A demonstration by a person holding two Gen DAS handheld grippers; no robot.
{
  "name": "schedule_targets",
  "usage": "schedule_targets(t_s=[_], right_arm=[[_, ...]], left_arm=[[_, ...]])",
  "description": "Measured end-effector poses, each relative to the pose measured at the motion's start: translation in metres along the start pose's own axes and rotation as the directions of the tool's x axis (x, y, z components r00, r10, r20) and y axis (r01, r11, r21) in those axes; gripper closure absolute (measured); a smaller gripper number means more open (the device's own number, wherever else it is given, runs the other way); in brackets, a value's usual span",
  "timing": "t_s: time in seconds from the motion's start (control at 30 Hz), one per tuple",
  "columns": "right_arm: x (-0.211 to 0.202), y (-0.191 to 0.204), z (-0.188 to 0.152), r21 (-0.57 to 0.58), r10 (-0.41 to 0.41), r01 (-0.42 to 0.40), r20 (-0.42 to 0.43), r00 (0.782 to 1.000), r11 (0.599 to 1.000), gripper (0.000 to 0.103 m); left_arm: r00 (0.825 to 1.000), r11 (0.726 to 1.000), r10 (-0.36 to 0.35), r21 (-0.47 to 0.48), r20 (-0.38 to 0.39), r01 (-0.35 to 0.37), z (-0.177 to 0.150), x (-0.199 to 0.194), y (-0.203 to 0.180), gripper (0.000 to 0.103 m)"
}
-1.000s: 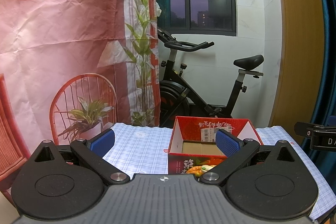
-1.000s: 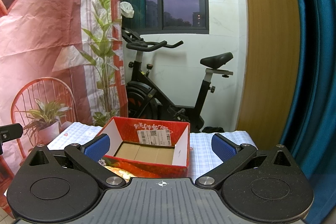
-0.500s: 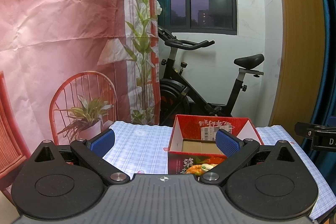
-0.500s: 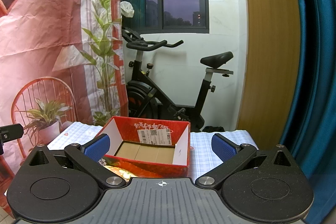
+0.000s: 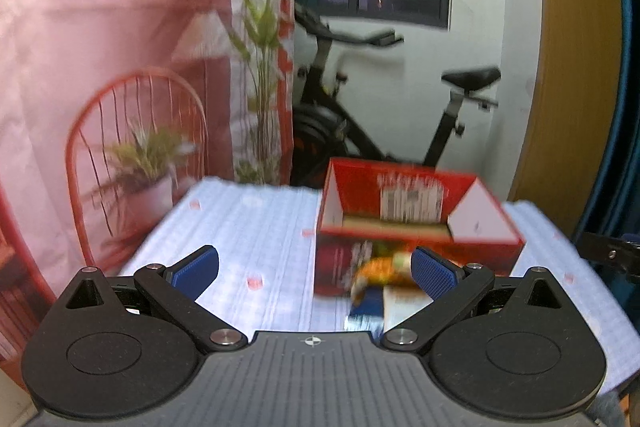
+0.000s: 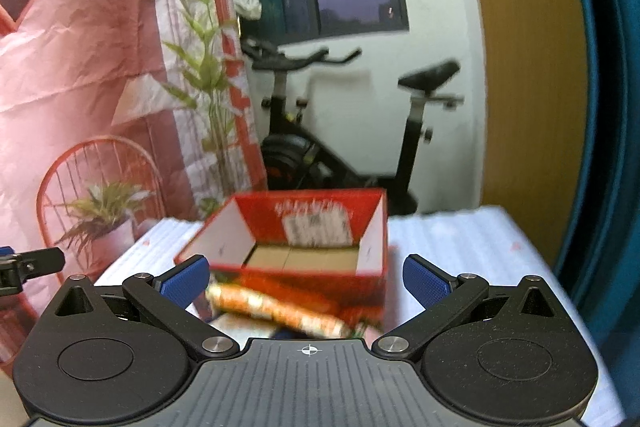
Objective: Organize soft objects
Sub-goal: 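Lower both grippers toward the pile of soft items beside the box, then close both grippers on the cream knitted towel at two points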
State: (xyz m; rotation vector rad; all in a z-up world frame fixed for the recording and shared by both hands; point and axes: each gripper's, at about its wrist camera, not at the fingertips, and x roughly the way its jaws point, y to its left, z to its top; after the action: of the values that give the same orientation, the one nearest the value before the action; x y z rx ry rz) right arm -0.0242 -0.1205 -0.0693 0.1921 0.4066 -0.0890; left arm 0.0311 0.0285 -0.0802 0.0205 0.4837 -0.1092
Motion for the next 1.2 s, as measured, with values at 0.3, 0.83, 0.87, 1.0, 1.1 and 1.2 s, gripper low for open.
schedule_targets(t_s=[0.3, 0.83, 0.87, 1.0, 1.1, 1.2], right_arm=[[0.040, -0.009, -0.080, -0.072, -0.072, 0.061, -0.159, 0.985, 0.996, 0.002], [0.090, -0.009, -0.147, -0.031, -0.009, -0.006, -0.472, 0.882, 1.000, 0.029], [0.092, -0.007, -0.149, -0.033, -0.004, -0.013, -0.479, 0.878, 0.999, 0.030], [0.098, -0.009, -0.152, -0.022, 0.007, -0.021, -0.514, 0.858, 1.000, 0.033], [0.101, -0.011, -0.154, -0.001, 0.012, -0.014, -0.520, 0.854, 1.000, 0.034], [0.103, -0.012, -0.153, 0.007, 0.019, -0.018, -0.508, 0.861, 1.000, 0.037]], left_arm=[[0.981, 0.995, -0.095, -0.052, -0.168, 0.088, -0.062, 0.064, 0.025, 0.015], [0.900, 0.965, -0.259, -0.127, -0.351, 0.228, -0.122, 0.128, 0.029, 0.030], [0.895, 0.963, -0.267, -0.126, -0.357, 0.237, -0.122, 0.128, 0.028, 0.033], [0.880, 0.953, -0.303, -0.126, -0.367, 0.275, -0.124, 0.128, 0.023, 0.047], [0.874, 0.950, -0.312, -0.139, -0.373, 0.280, -0.126, 0.131, 0.022, 0.048], [0.874, 0.949, -0.313, -0.141, -0.372, 0.280, -0.128, 0.132, 0.021, 0.049]])
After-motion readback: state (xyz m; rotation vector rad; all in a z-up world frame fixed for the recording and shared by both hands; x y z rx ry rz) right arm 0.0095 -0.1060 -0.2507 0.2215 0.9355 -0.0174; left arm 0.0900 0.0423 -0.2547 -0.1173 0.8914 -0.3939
